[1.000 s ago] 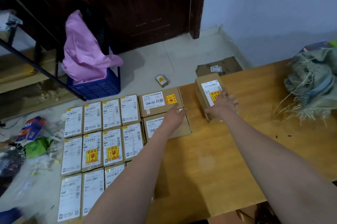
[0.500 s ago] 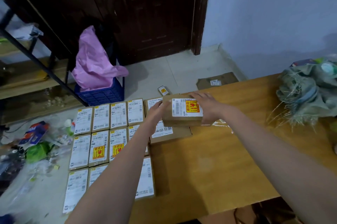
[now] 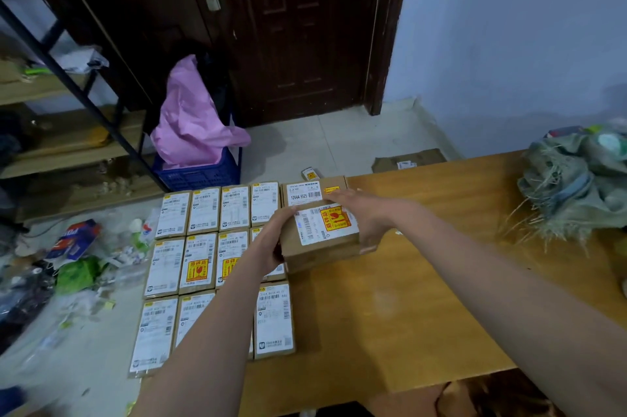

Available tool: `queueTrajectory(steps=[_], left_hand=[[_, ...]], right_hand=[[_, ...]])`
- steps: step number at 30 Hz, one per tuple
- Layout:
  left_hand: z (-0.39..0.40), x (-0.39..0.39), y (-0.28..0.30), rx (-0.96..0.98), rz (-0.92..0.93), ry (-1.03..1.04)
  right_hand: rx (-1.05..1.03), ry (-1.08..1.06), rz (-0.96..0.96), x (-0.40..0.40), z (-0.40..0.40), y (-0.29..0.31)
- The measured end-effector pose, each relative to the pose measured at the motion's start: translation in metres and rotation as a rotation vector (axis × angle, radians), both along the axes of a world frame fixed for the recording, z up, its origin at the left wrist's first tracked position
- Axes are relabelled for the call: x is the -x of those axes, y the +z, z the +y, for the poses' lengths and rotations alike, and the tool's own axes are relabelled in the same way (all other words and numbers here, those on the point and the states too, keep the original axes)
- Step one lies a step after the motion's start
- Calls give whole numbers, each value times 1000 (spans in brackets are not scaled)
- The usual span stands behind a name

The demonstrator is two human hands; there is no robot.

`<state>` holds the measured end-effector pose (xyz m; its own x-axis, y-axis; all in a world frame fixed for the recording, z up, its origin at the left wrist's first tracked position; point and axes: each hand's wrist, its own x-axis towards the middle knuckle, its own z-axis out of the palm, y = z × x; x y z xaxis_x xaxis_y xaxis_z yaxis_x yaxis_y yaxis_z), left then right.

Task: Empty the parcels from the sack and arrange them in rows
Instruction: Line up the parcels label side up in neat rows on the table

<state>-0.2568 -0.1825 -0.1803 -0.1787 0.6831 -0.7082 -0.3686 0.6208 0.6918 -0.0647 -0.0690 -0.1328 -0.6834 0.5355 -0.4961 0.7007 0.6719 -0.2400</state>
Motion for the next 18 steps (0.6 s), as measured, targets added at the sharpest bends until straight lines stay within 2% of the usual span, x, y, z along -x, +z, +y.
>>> queueTrajectory(steps=[3,5,9,12,14,18], left_hand=[[-7,0,-4,-13,2,8],[-11,-1,-3,-27,24,65],[-20,-3,-4,-45,-62,250],[-25,-10,-6,-82,-176,261],[-27,-19,-4,-103,-209,190],[-28,-28,-7,-118,-191,-48]], right_hand=[[38,-26,16,-3,-6,-6],[74,-134,93,-7,-11,-10],[368,-765,499,-18,-15,-19],[845,-1160,661,-17,-21,-33],[1023,-1220,711,-11,-29,-44],[979,-1241,800,0,-42,-53]])
